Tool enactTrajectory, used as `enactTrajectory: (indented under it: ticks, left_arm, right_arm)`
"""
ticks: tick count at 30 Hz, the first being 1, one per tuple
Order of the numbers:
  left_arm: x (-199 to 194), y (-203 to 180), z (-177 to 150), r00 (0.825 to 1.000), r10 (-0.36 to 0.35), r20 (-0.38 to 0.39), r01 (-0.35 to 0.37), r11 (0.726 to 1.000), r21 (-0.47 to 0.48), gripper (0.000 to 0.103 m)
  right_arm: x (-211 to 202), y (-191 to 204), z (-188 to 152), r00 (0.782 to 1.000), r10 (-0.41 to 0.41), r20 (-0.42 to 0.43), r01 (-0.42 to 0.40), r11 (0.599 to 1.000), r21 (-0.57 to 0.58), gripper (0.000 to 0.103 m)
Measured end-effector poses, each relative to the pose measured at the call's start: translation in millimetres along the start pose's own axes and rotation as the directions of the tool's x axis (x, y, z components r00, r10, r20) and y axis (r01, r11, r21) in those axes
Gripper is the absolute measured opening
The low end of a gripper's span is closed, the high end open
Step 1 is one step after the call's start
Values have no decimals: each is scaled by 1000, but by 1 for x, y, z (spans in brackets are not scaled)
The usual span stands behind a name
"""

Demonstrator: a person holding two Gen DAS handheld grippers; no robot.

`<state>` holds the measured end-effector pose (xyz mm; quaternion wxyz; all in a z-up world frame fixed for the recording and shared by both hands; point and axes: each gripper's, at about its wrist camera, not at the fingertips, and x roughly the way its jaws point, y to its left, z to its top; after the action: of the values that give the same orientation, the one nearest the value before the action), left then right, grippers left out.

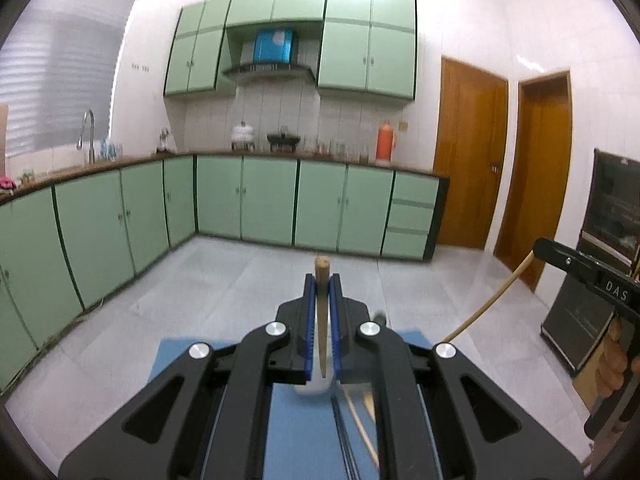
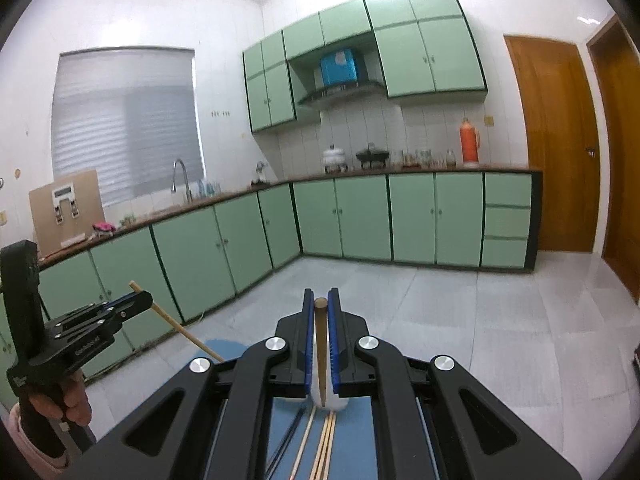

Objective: Organize utensils
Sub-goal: 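Lift the wooden chopsticks upright with both tools and carry them over the holder, then lower the chopsticks into the holder and open both tools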

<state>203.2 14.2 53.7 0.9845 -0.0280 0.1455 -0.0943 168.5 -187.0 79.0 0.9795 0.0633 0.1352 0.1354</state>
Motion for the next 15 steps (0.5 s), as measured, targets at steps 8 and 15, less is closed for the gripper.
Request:
enactTrajectory:
  ticks: [8,15]
  left_arm:
    - [44,-14,24,997,33,72,-33,999,-5,6]
    - [110,-6,4,999,38,-17,-38,999,-18,6]
  right_arm:
    - [38,2,34,999,4,49,-4,1000,2,6]
    - [100,0,20,999,19,-33,-19,1000,10,6]
